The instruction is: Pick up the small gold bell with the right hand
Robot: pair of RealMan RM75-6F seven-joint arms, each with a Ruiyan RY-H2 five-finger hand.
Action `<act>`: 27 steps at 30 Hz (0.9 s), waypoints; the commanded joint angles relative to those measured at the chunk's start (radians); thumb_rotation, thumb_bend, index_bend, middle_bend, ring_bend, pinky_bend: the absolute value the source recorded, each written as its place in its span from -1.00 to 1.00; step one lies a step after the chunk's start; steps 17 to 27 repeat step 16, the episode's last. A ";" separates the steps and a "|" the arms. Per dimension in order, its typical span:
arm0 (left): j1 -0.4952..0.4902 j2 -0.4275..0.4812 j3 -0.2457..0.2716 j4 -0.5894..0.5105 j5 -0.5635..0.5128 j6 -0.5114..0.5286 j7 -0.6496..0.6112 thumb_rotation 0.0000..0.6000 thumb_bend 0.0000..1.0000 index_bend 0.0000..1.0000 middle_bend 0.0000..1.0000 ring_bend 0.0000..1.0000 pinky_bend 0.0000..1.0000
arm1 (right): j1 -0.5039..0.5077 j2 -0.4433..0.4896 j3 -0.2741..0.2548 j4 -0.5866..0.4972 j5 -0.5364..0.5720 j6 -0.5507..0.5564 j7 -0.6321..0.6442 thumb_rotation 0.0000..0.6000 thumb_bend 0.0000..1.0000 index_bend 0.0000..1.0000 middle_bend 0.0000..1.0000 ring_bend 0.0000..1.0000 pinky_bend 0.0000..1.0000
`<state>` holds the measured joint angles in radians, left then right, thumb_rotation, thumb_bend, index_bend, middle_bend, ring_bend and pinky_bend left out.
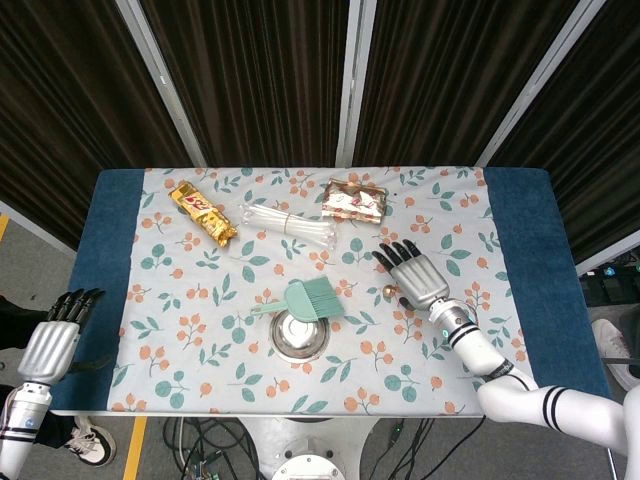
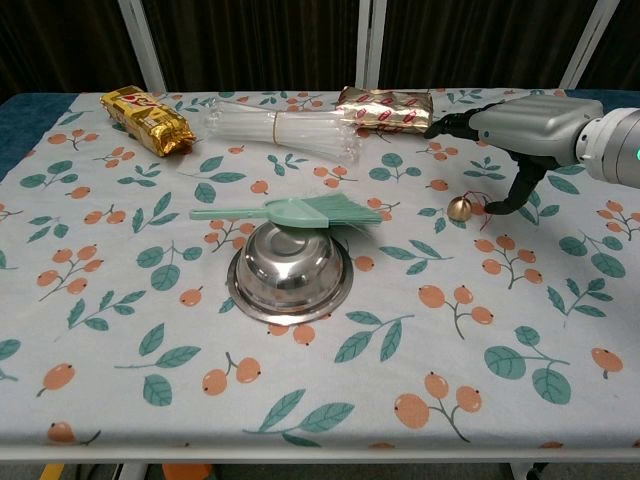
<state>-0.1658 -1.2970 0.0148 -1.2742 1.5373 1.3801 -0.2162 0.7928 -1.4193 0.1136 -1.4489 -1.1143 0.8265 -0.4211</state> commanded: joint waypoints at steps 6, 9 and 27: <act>0.004 0.002 -0.009 -0.012 0.015 0.039 0.019 1.00 -0.96 -0.86 -0.88 -1.00 -0.88 | -0.250 0.147 -0.065 -0.126 -0.203 0.443 0.074 1.00 -0.74 -1.00 -1.00 -1.00 -1.00; 0.004 0.007 -0.016 -0.017 0.016 0.052 0.025 1.00 -0.96 -0.86 -0.88 -1.00 -0.88 | -0.395 0.160 -0.121 -0.097 -0.234 0.602 0.165 1.00 -0.75 -1.00 -1.00 -1.00 -1.00; -0.001 0.017 -0.042 -0.018 0.003 0.071 0.067 1.00 -0.96 -0.86 -0.88 -1.00 -0.88 | -0.604 0.136 -0.178 -0.001 -0.203 0.735 0.306 1.00 -0.76 -1.00 -1.00 -1.00 -1.00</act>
